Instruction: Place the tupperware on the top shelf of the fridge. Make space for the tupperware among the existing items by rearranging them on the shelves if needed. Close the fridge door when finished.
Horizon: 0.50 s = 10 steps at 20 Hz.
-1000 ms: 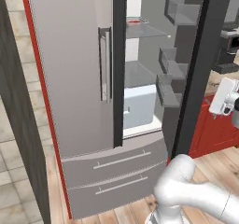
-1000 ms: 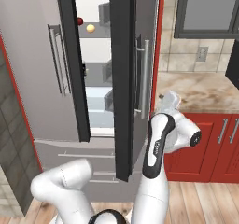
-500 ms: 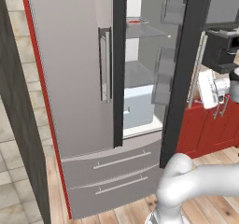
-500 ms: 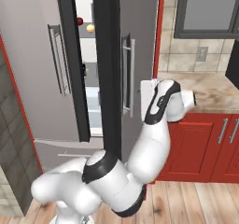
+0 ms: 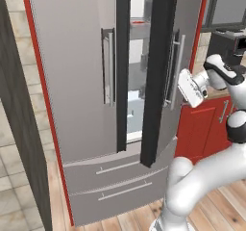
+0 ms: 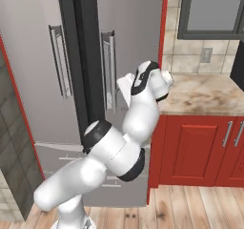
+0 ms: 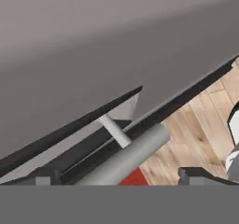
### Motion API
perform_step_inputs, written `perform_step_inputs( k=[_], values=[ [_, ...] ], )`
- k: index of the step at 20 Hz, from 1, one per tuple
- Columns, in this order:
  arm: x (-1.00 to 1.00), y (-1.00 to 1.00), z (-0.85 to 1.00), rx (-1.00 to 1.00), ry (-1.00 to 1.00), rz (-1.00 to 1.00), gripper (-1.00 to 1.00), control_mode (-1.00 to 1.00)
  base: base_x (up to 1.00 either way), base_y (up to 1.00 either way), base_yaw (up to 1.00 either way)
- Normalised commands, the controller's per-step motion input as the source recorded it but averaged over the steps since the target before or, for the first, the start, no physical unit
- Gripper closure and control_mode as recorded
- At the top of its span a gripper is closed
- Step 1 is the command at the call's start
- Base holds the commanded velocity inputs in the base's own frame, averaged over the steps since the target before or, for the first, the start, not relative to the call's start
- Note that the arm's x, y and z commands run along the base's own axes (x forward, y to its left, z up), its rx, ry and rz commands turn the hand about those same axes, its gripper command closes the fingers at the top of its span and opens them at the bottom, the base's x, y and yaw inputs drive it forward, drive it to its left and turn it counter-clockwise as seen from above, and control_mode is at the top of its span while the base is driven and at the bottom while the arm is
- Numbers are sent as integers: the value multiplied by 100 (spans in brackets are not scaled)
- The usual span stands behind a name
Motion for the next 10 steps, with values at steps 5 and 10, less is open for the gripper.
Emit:
perform_step_inputs(
  k=[5, 10],
  values=[
    [46, 100, -1, -19, -25, 4, -100, -100, 0, 0, 0],
    [56, 91, 1, -22, -27, -22, -100, -100, 0, 0, 0]
  ],
)
